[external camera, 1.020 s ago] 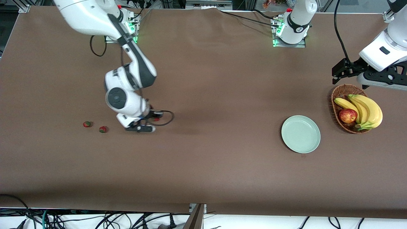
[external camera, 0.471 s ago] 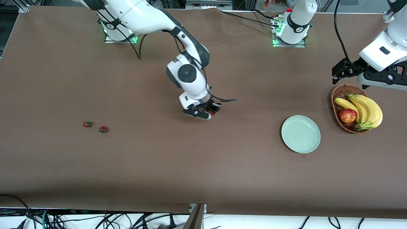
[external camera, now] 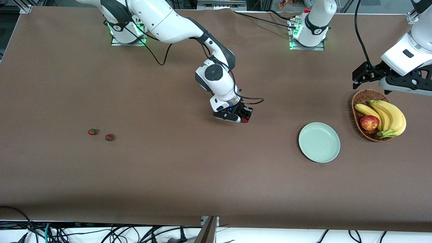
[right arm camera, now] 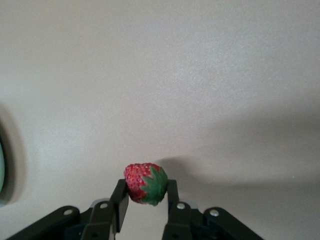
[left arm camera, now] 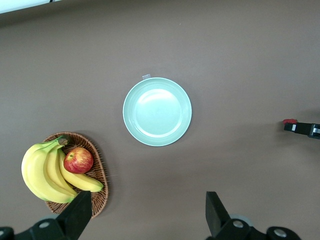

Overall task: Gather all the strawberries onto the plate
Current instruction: 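Carry the strawberry to mid-table and release it with the right gripper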

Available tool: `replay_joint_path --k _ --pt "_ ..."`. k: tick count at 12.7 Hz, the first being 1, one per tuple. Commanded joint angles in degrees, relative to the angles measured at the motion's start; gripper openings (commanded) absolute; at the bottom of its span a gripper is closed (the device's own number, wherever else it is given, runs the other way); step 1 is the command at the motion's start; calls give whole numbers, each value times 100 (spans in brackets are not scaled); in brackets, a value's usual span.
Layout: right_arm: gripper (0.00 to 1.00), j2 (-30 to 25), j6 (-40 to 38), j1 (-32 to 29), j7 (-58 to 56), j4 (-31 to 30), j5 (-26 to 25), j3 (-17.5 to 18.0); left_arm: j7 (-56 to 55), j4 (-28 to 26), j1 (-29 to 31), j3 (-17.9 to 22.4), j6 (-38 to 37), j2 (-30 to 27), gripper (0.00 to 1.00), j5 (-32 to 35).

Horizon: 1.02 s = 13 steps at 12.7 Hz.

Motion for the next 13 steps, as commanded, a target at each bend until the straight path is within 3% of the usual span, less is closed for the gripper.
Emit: replay_joint_path --k 1,2,4,7,9,11,13 --pt "54 111 70 75 177 189 18 -49 -24 163 7 -22 -178 72 100 100" --pt "100 93 122 84 125 197 -34 -58 -7 163 24 -22 -178 72 100 100" --pt "100 -82 -113 14 72 276 -35 -102 20 163 60 -22 -169 90 100 91" --pt "100 -643 -1349 -502 -514 277 -35 -85 20 145 -2 -30 -221 143 100 82" --pt "100 -1047 -2612 -890 -1409 259 -69 -110 -6 128 -72 -222 -292 230 100 47" --pt "100 -1408 -3573 -1259 -2411 241 -70 -268 -41 101 -90 -451 -703 650 100 -49" --pt "100 -1637 -4452 -1514 -3422 241 -70 -583 -129 154 -99 -671 -418 1247 100 -391"
